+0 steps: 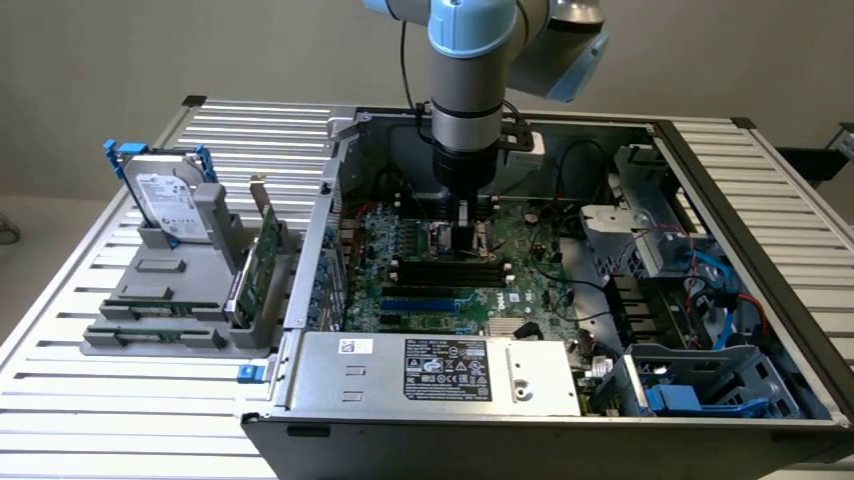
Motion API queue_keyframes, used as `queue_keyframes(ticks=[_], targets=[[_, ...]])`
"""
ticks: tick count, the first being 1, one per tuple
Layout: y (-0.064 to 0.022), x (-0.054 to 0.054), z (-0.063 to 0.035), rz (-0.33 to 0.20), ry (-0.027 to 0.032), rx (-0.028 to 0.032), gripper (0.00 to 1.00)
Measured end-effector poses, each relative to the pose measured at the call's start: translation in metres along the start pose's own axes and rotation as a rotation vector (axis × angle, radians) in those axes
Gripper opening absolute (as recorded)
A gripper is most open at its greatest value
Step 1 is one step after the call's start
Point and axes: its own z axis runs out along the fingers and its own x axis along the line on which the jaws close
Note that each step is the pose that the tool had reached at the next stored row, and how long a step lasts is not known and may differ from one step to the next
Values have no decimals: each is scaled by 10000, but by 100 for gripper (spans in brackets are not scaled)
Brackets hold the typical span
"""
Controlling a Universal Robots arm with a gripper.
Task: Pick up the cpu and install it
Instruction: 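Place the cpu into insertion slot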
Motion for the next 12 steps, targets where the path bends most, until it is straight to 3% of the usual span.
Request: queue_keyframes(ticks=[12], targets=[[1, 0, 2, -712, 48, 35, 63]])
